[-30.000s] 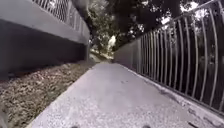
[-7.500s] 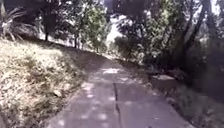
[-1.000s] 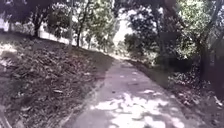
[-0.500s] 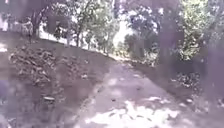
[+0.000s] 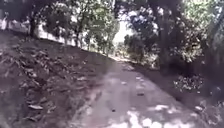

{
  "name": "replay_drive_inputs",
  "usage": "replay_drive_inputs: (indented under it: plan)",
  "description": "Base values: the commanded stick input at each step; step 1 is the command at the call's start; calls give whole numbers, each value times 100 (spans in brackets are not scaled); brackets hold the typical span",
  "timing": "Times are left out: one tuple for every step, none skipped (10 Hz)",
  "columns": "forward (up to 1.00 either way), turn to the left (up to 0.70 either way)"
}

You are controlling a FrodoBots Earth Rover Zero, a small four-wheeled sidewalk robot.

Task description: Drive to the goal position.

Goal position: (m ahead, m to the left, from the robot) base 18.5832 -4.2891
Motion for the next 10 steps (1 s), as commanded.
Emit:
replay_drive_inputs:
  plan:
    - [50,0]
    - [50,0]
    - [50,0]
    - [50,0]
    - [50,0]
    - [50,0]
    - [50,0]
    - [50,0]
    - [50,0]
    - [50,0]
